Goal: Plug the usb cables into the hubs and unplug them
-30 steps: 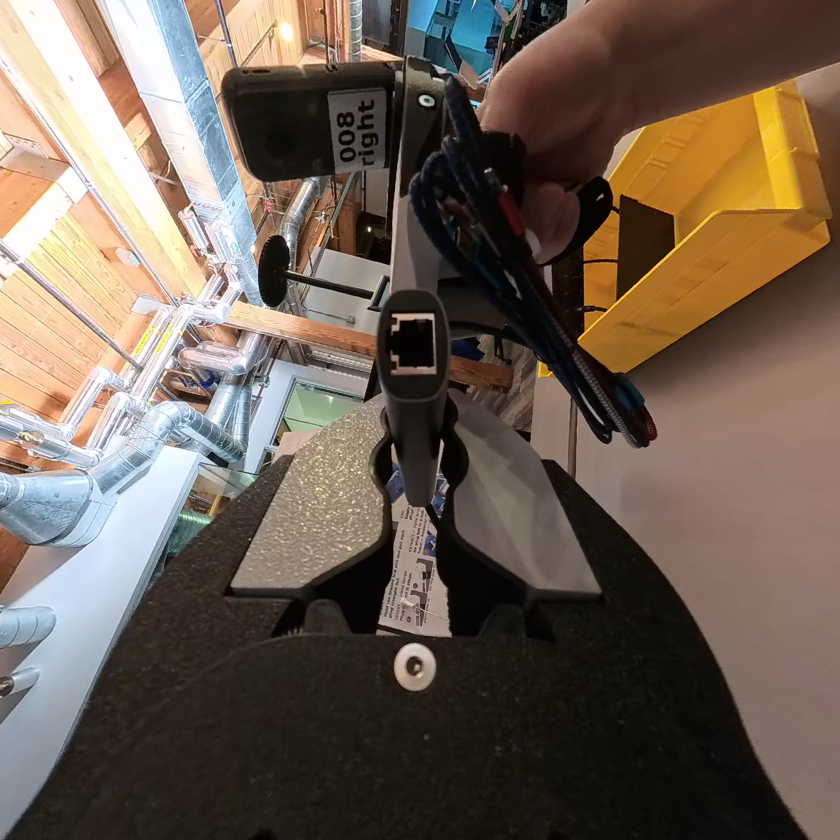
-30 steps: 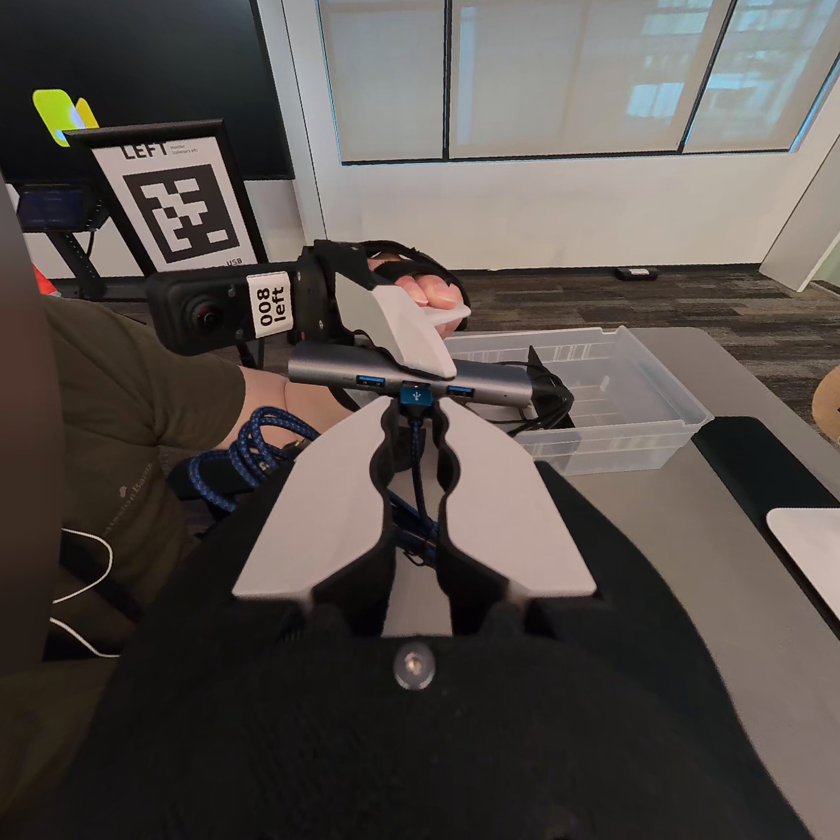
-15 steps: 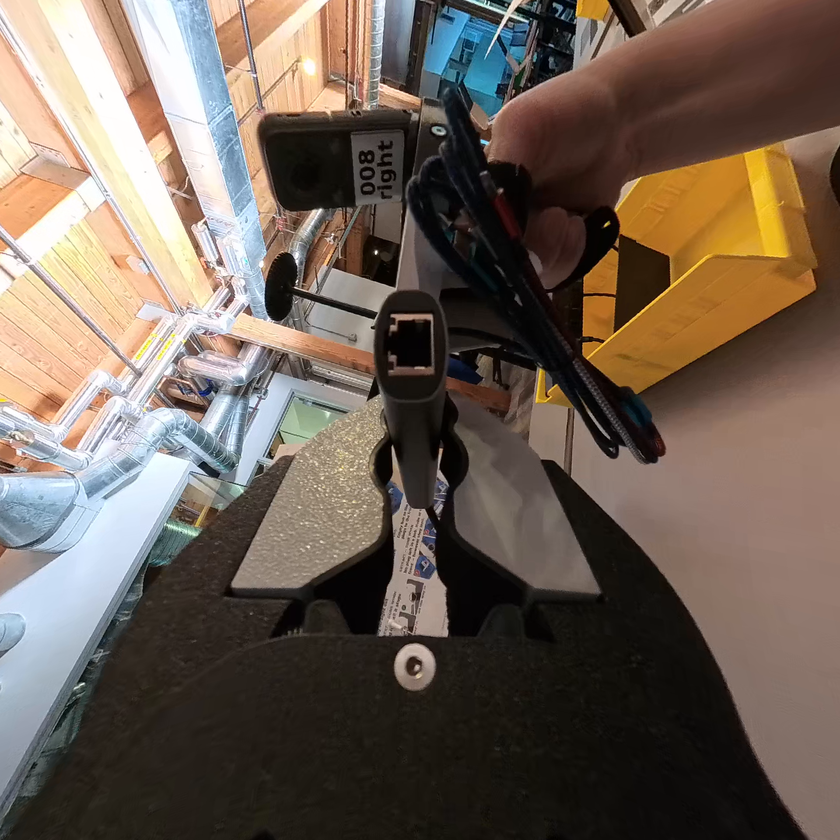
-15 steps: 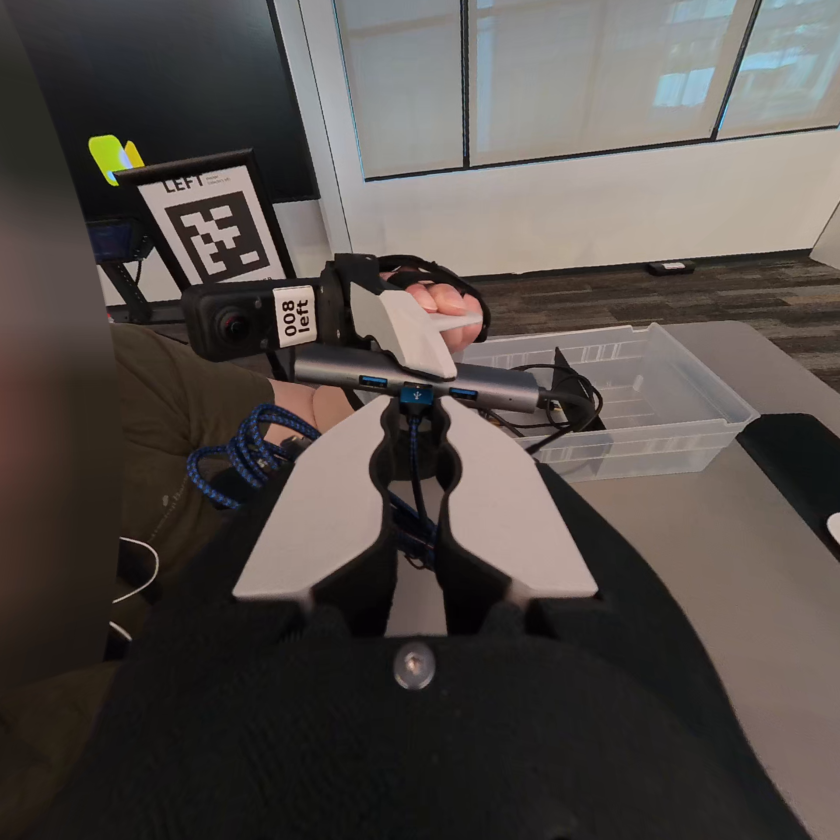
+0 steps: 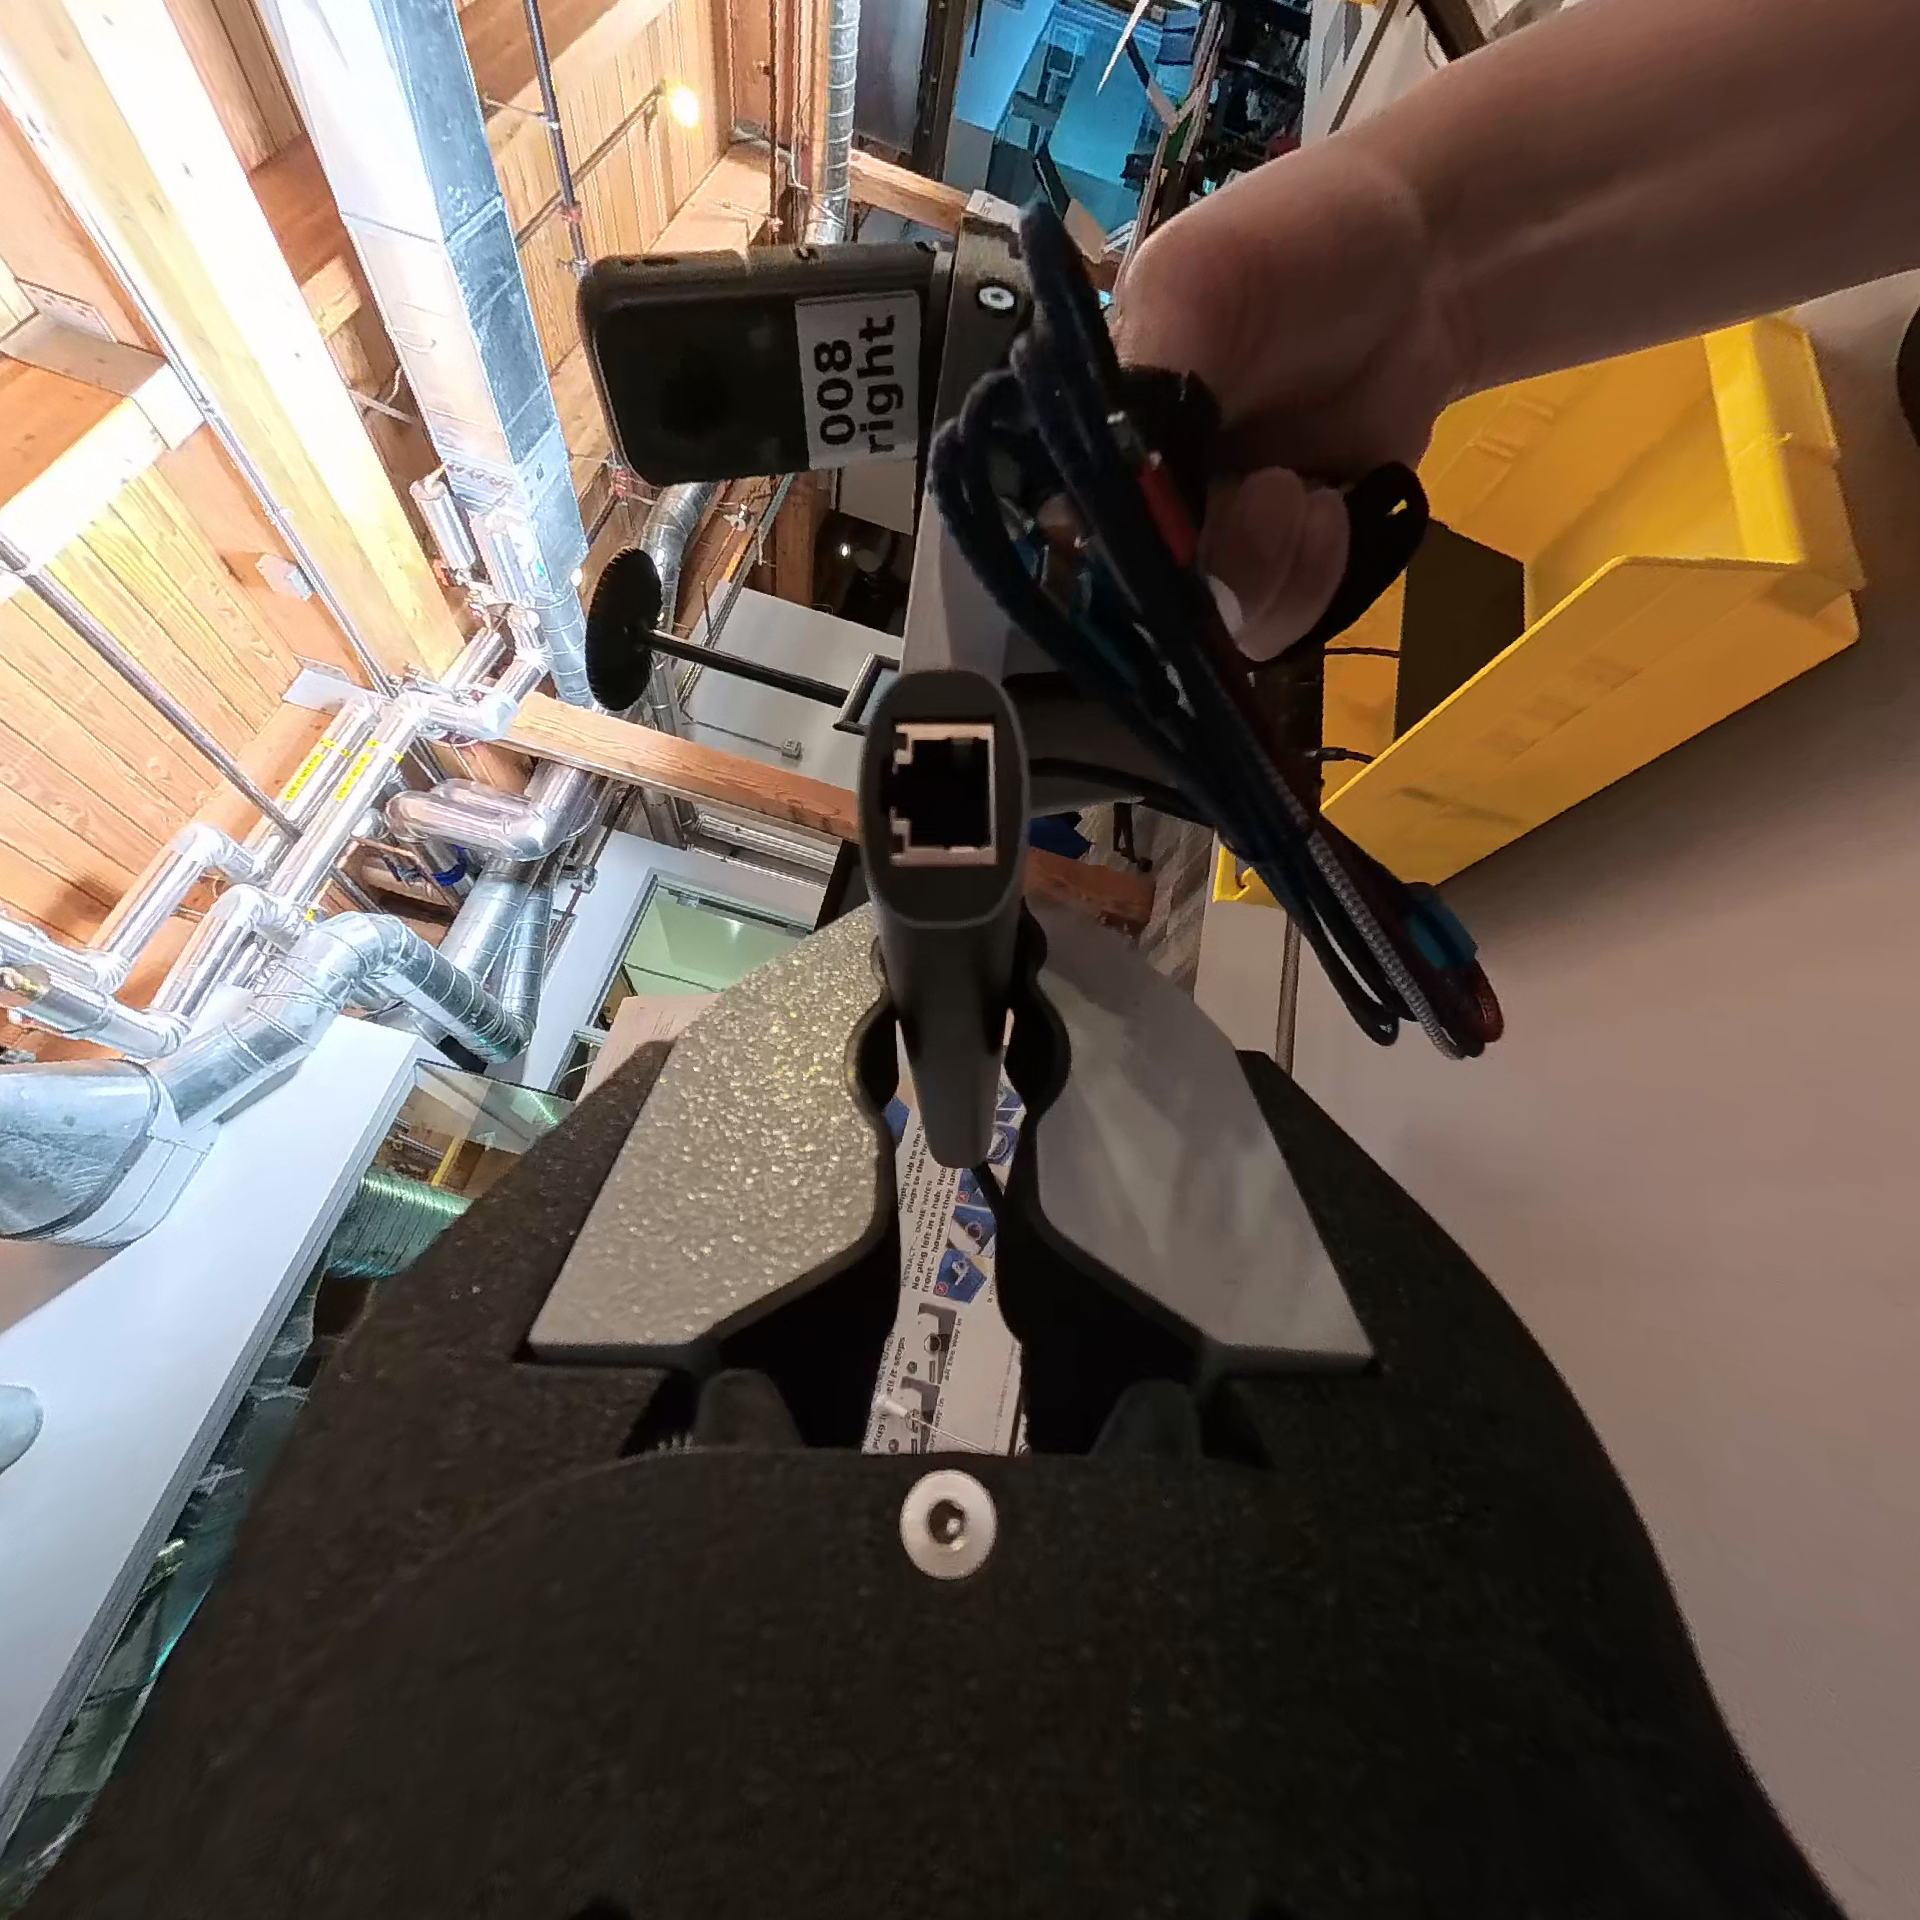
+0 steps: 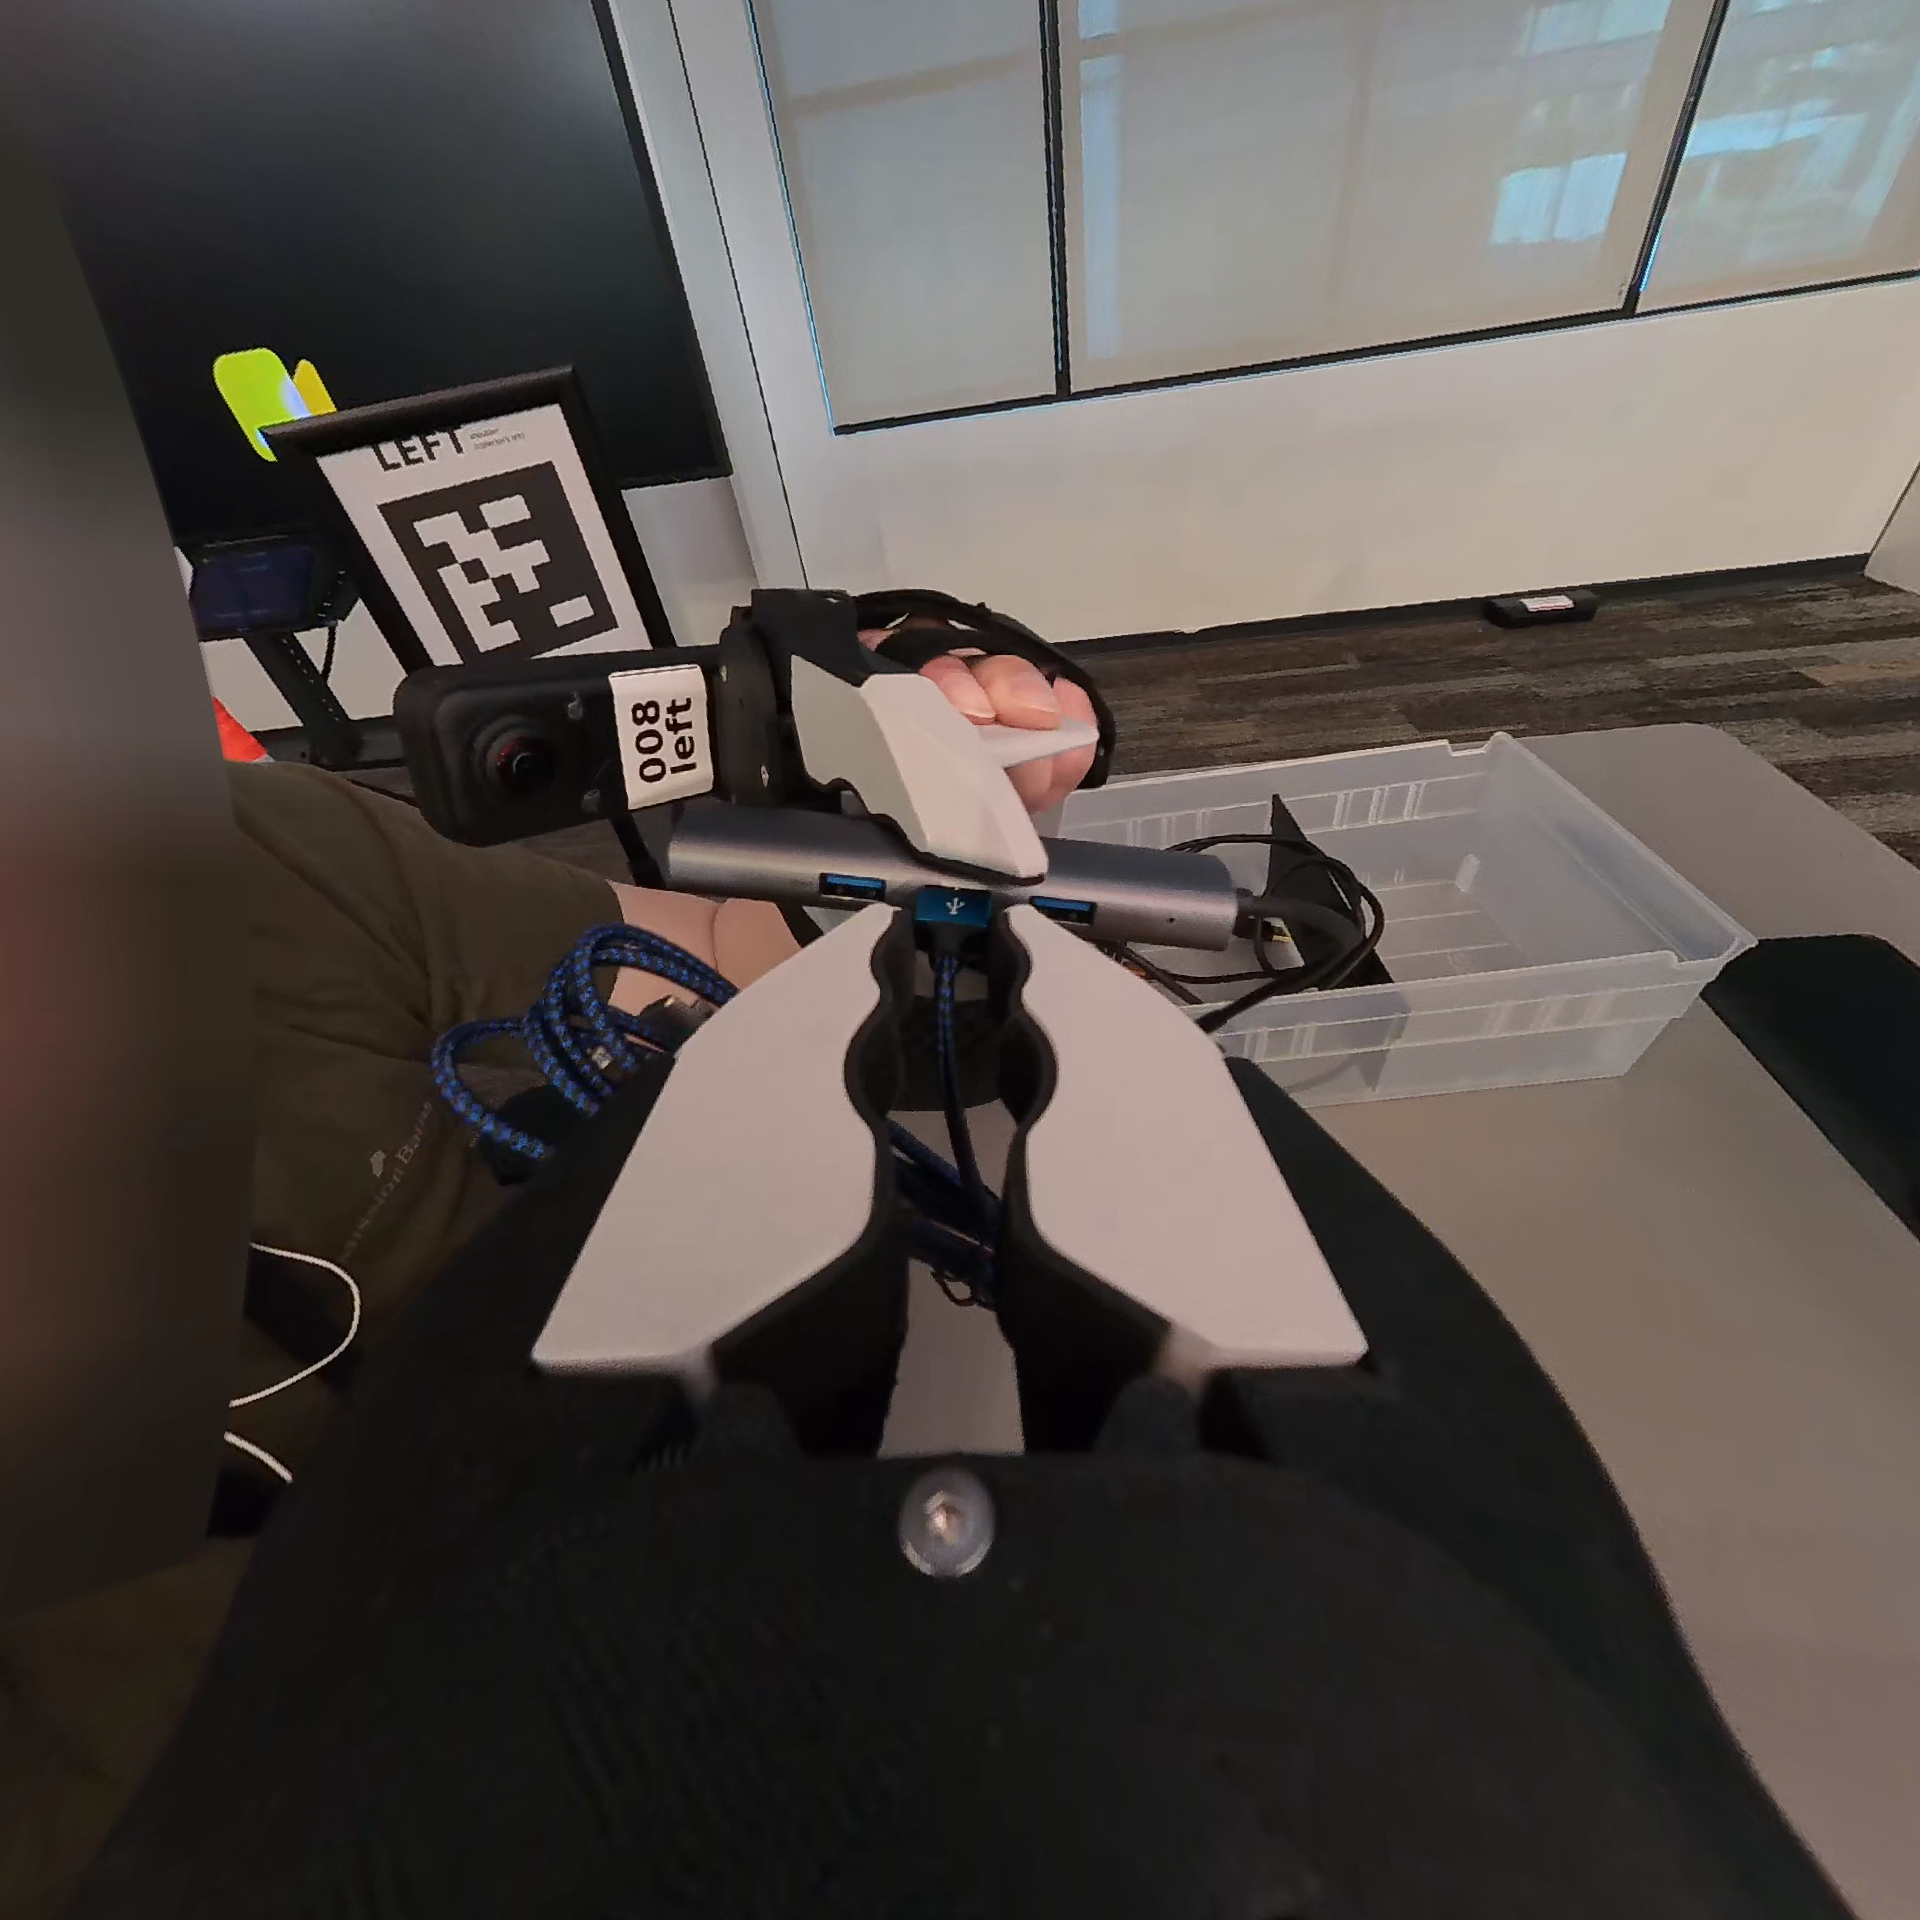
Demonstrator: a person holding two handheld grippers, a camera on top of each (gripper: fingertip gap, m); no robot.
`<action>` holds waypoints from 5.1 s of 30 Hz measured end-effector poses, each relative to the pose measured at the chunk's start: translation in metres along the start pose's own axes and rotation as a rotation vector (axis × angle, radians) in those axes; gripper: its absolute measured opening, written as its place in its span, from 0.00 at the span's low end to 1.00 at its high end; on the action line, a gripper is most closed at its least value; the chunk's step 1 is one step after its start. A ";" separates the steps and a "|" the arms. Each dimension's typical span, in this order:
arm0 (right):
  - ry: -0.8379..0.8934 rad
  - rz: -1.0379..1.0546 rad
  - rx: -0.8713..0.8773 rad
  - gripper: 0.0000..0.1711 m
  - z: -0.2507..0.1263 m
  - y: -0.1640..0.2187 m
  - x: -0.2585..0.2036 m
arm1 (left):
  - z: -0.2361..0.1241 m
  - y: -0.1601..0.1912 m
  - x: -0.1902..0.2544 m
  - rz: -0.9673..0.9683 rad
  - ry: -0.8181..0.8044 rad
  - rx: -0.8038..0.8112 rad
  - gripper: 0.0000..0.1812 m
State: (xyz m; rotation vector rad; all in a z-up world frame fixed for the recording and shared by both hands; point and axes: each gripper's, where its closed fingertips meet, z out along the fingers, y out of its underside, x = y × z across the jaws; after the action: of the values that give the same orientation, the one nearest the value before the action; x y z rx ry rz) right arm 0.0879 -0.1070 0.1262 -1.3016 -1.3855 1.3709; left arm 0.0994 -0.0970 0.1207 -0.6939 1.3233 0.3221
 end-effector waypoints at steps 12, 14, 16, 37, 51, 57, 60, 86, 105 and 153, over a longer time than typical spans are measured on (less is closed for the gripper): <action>-0.008 0.001 -0.017 0.08 -0.002 0.001 0.000 | 0.001 -0.001 0.001 0.025 -0.001 -0.007 0.09; 0.000 0.002 -0.024 0.08 -0.001 0.003 0.001 | 0.001 0.000 0.002 0.018 0.007 -0.010 0.09; 0.007 0.001 -0.021 0.08 -0.001 0.003 0.002 | 0.001 0.003 0.004 0.030 0.009 -0.027 0.09; 0.029 -0.485 0.203 0.10 -0.048 -0.015 0.016 | -0.015 -0.038 0.005 -0.125 0.097 0.233 0.09; 0.041 -0.970 0.075 0.14 0.006 0.024 -0.019 | -0.020 -0.061 0.017 -0.225 0.200 0.378 0.09; 0.092 -1.031 0.092 0.11 0.008 0.020 -0.020 | -0.022 -0.063 0.016 -0.254 0.209 0.405 0.09; 0.087 -1.024 0.111 0.12 0.012 0.019 -0.022 | -0.024 -0.064 0.015 -0.279 0.224 0.430 0.09; 0.962 -0.355 -0.250 0.10 -0.163 -0.004 0.121 | -0.037 0.040 -0.042 -0.446 0.051 0.005 0.06; 1.146 0.522 -0.501 0.10 -0.316 0.164 0.209 | -0.002 0.047 0.016 -0.423 0.271 -0.104 0.06; 0.906 0.162 -0.933 0.10 -0.297 0.214 0.205 | 0.015 0.160 0.022 -0.602 -0.002 -0.724 0.09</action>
State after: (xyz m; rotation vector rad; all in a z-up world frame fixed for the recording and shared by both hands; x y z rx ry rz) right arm 0.3718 0.1269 -0.0758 -2.2646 -1.2464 0.0130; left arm 0.0223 0.0303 0.0561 -1.6512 0.9156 0.3035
